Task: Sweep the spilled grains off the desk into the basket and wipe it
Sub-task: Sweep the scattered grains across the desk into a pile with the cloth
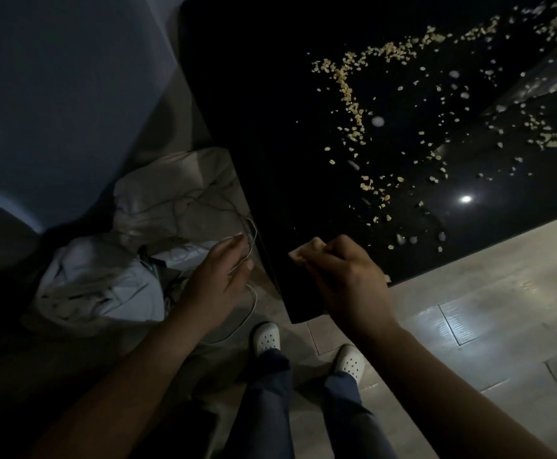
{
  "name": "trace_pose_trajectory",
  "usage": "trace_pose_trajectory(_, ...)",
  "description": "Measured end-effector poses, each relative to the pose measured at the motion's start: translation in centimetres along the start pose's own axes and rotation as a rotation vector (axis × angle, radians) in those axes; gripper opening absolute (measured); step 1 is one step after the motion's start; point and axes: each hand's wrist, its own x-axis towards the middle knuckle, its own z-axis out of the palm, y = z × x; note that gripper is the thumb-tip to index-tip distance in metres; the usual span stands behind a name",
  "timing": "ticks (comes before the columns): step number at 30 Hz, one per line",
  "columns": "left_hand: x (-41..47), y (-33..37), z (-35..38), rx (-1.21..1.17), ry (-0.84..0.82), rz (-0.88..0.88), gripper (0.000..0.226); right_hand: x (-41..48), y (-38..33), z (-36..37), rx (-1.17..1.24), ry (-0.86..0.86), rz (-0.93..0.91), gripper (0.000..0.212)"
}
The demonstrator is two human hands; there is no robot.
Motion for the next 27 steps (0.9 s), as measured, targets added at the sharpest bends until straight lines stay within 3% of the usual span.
trace_pose_trajectory(4,-0.1,0.0,0.1,0.014,-0.010,0.002,0.057,2.8,-0.5,1.1,-0.037,-0.006,0.031,0.032)
trace_pose_trajectory(7,0.0,-0.2,0.1,0.017,0.009,0.002,0.054,5.0,-0.7,1.5,-0.037,-0.009,0.037,0.042)
trace_pose_trajectory(10,0.0,-0.2,0.0,0.010,0.016,0.003,0.044,5.6,-0.5,1.4,-0.022,-0.018,0.025,0.043)
trace_pose_trajectory(19,0.6,0.4,0.6,-0.097,-0.010,-0.069,0.048,1.9,1.1,-1.6,0.039,-0.133,-0.066,0.035)
trace_pose_trajectory(23,1.2,1.0,1.4,-0.154,-0.003,-0.089,0.048,1.1,1.5,-2.5,0.138,-0.040,0.028,0.024)
trace_pose_trajectory(27,1.3,1.6,1.9,-0.233,0.017,-0.102,0.040,4.4,0.5,-1.1,0.183,0.001,0.152,0.030)
